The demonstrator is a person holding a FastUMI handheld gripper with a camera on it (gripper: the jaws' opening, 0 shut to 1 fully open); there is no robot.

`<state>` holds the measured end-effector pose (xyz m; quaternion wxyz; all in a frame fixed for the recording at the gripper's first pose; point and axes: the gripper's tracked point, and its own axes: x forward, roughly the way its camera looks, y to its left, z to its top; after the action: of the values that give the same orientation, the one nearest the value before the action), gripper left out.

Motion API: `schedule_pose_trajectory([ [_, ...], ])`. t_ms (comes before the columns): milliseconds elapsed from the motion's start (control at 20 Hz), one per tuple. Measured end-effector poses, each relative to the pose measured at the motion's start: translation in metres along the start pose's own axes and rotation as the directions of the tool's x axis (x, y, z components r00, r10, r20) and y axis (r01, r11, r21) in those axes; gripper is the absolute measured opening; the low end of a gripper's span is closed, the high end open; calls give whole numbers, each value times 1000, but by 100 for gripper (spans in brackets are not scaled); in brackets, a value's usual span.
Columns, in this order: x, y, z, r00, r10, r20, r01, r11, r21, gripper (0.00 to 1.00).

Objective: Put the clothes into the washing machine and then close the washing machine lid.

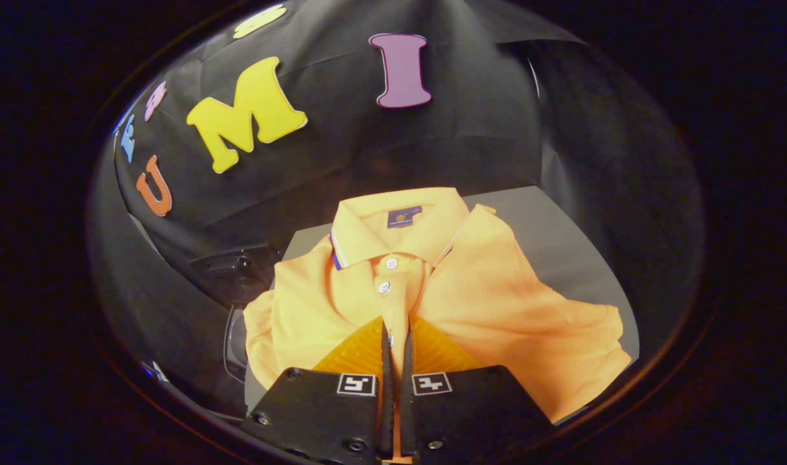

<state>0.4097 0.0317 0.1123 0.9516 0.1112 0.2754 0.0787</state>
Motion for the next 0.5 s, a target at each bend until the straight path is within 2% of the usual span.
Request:
schedule_pose_trajectory([
  [150,-21,15,-5,1000,-11,21,12,1000,-28,8],
  [500,-78,58,16,993,18,115,-12,998,-54,7],
])
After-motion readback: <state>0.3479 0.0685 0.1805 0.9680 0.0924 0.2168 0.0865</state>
